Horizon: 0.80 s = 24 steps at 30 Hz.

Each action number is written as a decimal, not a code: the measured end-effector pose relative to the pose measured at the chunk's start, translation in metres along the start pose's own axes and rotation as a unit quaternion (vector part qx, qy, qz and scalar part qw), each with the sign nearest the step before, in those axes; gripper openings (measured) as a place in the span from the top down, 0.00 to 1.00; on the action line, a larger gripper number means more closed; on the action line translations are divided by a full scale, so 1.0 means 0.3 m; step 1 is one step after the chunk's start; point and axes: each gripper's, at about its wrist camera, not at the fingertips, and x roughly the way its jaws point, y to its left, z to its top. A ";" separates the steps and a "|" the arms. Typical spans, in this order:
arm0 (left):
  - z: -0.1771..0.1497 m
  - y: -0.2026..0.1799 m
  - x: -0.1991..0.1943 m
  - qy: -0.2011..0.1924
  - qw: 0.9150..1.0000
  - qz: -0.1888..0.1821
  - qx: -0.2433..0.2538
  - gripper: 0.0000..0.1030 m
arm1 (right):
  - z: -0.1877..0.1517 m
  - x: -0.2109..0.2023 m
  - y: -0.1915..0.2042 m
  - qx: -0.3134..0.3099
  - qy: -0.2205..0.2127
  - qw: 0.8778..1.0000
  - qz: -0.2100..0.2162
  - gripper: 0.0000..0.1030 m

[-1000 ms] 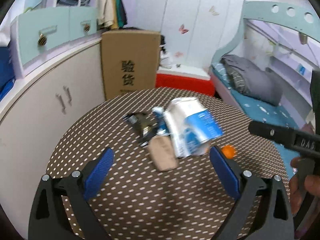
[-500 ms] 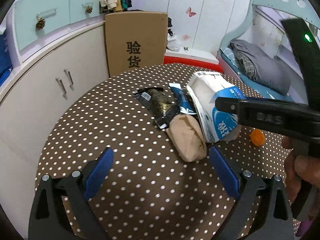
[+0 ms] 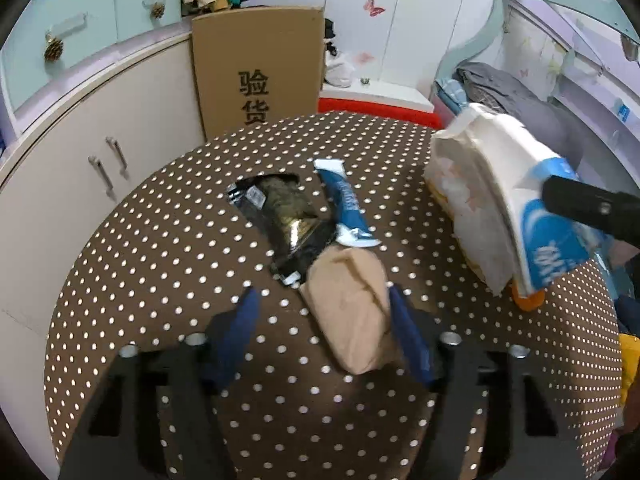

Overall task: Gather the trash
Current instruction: 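Grasp the blue-and-white medicine box with the right tool while the left grasps the tan bag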

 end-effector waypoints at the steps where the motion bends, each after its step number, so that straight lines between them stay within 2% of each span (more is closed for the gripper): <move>1: -0.001 -0.004 -0.002 0.000 1.000 -0.007 0.000 0.60 | -0.003 -0.015 -0.012 0.005 -0.003 1.000 0.000 0.52; 3: -0.009 -0.015 -0.010 0.001 1.000 -0.025 -0.009 0.71 | -0.010 -0.044 -0.035 0.014 -0.008 1.000 0.000 0.52; 7: -0.049 -0.012 -0.036 -0.006 0.999 -0.031 -0.026 0.75 | -0.029 -0.108 -0.088 0.034 -0.020 0.999 0.002 0.52; 19: -0.155 -0.094 -0.196 -0.026 0.998 -0.055 -0.013 0.77 | -0.085 -0.274 -0.210 0.060 -0.057 0.997 -0.006 0.52; 22: -0.178 -0.115 -0.211 -0.022 0.998 -0.064 -0.005 0.77 | -0.101 -0.303 -0.230 0.065 -0.063 0.996 -0.008 0.52; 24: -0.207 -0.132 -0.204 -0.005 0.998 -0.069 0.005 0.76 | -0.116 -0.316 -0.249 0.068 -0.063 0.996 -0.010 0.52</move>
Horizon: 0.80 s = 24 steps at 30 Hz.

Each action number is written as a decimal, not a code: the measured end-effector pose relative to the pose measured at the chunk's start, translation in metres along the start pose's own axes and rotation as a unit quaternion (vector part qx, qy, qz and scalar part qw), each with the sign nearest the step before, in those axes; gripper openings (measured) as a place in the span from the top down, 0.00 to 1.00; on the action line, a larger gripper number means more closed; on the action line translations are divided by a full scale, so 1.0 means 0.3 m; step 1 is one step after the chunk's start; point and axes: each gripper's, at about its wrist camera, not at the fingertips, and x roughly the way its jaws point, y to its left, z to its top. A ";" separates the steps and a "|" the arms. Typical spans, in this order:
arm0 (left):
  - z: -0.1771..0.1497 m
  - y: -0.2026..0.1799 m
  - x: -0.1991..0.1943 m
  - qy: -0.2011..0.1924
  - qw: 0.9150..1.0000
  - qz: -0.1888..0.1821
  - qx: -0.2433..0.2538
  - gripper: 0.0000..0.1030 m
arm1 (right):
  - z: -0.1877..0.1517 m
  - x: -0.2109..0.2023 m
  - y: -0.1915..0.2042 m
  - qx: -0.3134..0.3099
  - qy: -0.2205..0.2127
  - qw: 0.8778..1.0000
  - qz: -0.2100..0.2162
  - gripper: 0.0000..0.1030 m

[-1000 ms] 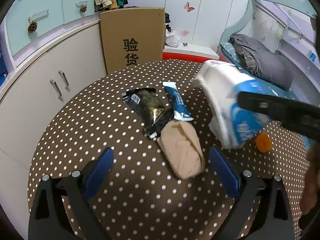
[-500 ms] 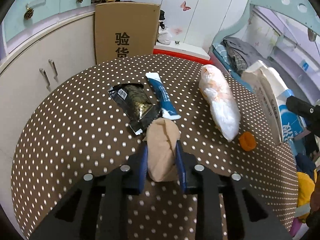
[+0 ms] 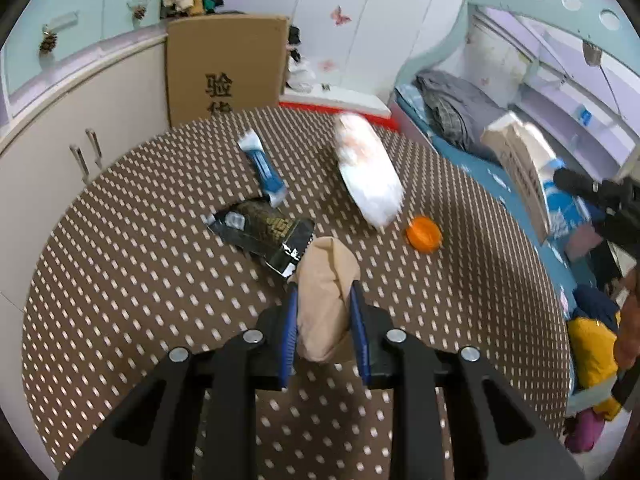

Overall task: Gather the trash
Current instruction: 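Grasp the blue-and-white medicine box with the right tool while the left grasps the tan bag, then carry the blue box and tan bag to the basin and release both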

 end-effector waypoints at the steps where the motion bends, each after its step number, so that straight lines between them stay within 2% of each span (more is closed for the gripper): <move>1: -0.013 -0.009 0.009 0.011 1.000 0.002 0.006 0.74 | -0.008 -0.005 -0.010 0.001 0.001 1.000 -0.001 0.52; 2: -0.030 -0.013 0.014 0.016 1.000 0.006 0.009 0.73 | -0.016 -0.009 -0.018 0.002 0.003 1.000 -0.002 0.52; 5: -0.067 -0.029 0.014 0.017 1.000 0.008 0.010 0.61 | -0.038 -0.015 -0.037 0.005 0.008 1.000 -0.002 0.52; 8: -0.075 -0.056 0.016 0.019 1.000 0.005 0.013 0.61 | -0.053 -0.023 -0.053 0.009 0.009 1.000 -0.002 0.52; 10: -0.077 -0.074 0.018 0.019 1.000 0.001 0.018 0.74 | -0.057 -0.033 -0.064 0.011 0.007 1.000 -0.003 0.52; 15: -0.088 -0.132 -0.009 0.011 0.999 -0.029 0.028 0.87 | -0.055 -0.068 -0.090 0.015 -0.002 1.000 -0.009 0.52; 18: -0.093 -0.168 -0.008 0.016 0.998 -0.053 0.035 0.87 | -0.056 -0.087 -0.112 0.019 -0.007 1.000 -0.013 0.52; 20: -0.104 -0.193 -0.001 0.020 0.998 -0.049 0.043 0.87 | -0.058 -0.096 -0.125 0.021 -0.007 1.000 -0.015 0.52; 21: -0.107 -0.201 0.007 0.023 0.998 -0.043 0.044 0.85 | -0.061 -0.098 -0.131 0.022 -0.007 1.000 -0.016 0.52; 23: -0.109 -0.213 0.015 0.025 0.998 -0.039 0.045 0.74 | -0.069 -0.104 -0.143 0.025 -0.006 1.000 -0.018 0.52; 24: -0.109 -0.217 0.017 0.025 0.998 -0.042 0.047 0.62 | -0.073 -0.104 -0.146 0.025 -0.005 1.000 -0.018 0.52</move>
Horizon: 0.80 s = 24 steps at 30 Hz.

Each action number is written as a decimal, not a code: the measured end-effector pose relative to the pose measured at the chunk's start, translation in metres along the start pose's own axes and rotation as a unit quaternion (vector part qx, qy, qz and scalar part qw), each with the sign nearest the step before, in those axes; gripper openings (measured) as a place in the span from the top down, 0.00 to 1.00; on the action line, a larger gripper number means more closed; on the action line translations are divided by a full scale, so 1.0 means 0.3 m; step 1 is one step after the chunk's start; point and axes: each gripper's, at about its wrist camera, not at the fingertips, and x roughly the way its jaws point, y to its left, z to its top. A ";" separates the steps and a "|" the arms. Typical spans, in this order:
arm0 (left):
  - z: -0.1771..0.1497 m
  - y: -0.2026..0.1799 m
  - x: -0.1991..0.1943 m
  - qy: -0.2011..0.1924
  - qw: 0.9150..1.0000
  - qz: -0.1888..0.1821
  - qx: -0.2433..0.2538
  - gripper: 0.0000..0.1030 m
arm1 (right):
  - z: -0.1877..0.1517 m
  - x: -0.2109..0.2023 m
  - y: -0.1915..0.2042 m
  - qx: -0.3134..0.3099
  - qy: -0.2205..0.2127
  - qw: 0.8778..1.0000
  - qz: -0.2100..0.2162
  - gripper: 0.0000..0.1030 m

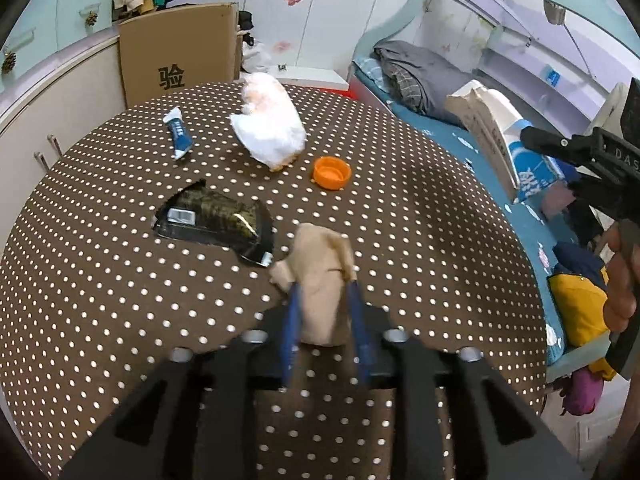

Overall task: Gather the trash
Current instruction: 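Carry the blue box and tan bag to the basin and release both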

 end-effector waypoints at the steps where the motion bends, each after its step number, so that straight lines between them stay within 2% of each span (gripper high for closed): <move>1: -0.001 -0.011 0.001 -0.003 1.000 -0.001 0.004 0.53 | -0.004 0.000 -0.004 0.001 0.001 1.000 -0.001 0.52; 4: 0.008 -0.033 0.033 0.001 1.000 0.006 0.017 0.56 | -0.015 -0.003 -0.019 0.004 0.003 1.000 -0.003 0.52; 5: 0.011 -0.036 0.043 0.003 1.000 0.010 0.019 0.62 | -0.017 -0.005 -0.023 0.005 0.003 1.000 -0.003 0.52; 6: 0.014 -0.046 0.052 0.001 1.000 0.017 0.026 0.79 | -0.018 -0.007 -0.026 0.006 0.002 1.000 -0.004 0.52; 7: 0.022 -0.036 0.051 0.004 0.999 0.013 0.032 0.84 | -0.018 -0.011 -0.032 0.007 0.001 1.000 -0.005 0.52; 9: 0.040 -0.052 0.053 0.005 0.999 -0.010 0.030 0.86 | -0.018 -0.017 -0.039 0.009 0.000 1.000 -0.007 0.52; 16: 0.121 -0.211 0.035 -0.021 0.996 -0.045 0.072 0.86 | 0.003 -0.084 -0.138 0.026 -0.019 0.999 -0.024 0.52; 24: 0.291 -0.519 0.036 -0.054 0.985 -0.101 0.128 0.86 | 0.024 -0.216 -0.336 0.065 -0.052 0.994 -0.071 0.52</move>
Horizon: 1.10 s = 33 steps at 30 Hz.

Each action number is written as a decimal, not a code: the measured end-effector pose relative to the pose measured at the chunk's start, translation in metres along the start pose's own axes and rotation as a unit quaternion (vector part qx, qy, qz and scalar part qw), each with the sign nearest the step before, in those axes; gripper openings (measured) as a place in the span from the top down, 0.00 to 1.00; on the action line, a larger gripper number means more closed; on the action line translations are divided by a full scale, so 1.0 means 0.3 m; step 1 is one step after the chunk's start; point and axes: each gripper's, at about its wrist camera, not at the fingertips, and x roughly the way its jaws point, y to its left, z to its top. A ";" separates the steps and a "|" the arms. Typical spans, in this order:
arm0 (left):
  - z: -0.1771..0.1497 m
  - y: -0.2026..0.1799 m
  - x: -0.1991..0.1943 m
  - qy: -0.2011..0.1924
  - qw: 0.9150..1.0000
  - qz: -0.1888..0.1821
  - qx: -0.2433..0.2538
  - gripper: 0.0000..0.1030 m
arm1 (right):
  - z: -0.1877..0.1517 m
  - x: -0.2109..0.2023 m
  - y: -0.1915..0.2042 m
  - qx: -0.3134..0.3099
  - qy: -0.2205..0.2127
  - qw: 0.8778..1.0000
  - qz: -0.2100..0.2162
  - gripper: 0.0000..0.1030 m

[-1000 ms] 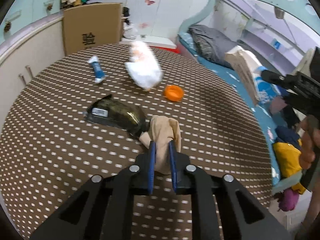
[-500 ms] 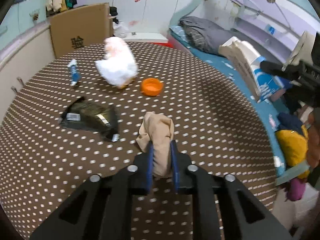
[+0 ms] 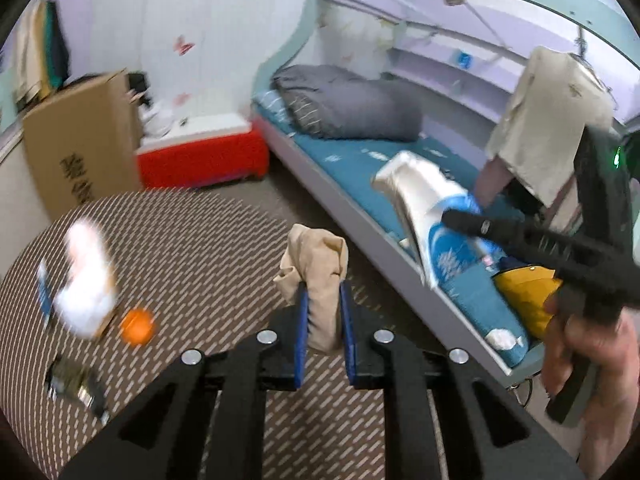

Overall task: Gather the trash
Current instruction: 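Carry the blue box and tan bag to the basin and release both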

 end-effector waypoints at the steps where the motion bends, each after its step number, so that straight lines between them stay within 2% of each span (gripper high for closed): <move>1: 0.025 -0.035 0.020 -0.001 1.000 -0.005 0.007 0.86 | 0.009 -0.013 -0.040 0.006 -0.004 1.000 -0.011 0.52; 4: 0.088 -0.139 0.102 0.006 0.999 -0.025 0.021 0.86 | 0.016 -0.034 -0.150 0.023 -0.007 0.999 -0.041 0.52; 8: 0.129 -0.234 0.250 0.046 0.997 -0.053 0.025 0.86 | -0.007 -0.019 -0.314 0.059 0.007 0.995 -0.079 0.52; 16: 0.063 -0.387 0.530 0.130 0.989 -0.053 0.054 0.86 | -0.134 0.129 -0.558 0.116 0.075 0.984 -0.116 0.52; 24: 0.008 -0.445 0.716 0.189 0.978 -0.042 0.072 0.83 | -0.226 0.260 -0.678 0.148 0.122 0.974 -0.118 0.51; 26: 0.001 -0.450 0.750 0.204 0.975 -0.041 0.076 0.68 | -0.237 0.287 -0.703 0.157 0.129 0.973 -0.113 0.45; 27: -0.003 -0.449 0.763 0.211 0.973 -0.034 0.082 0.46 | -0.245 0.300 -0.719 0.166 0.130 0.972 -0.107 0.29; 28: -0.002 -0.449 0.766 0.209 0.974 -0.024 0.086 0.26 | -0.254 0.305 -0.728 0.175 0.130 0.971 -0.102 0.19; 30: 0.010 -0.448 0.752 0.193 0.977 -0.010 0.095 0.17 | -0.266 0.313 -0.750 0.192 0.133 0.968 -0.096 0.15; 33: 0.030 -0.430 0.721 0.185 0.978 -0.006 0.095 0.16 | -0.284 0.299 -0.767 0.212 0.125 0.964 -0.098 0.06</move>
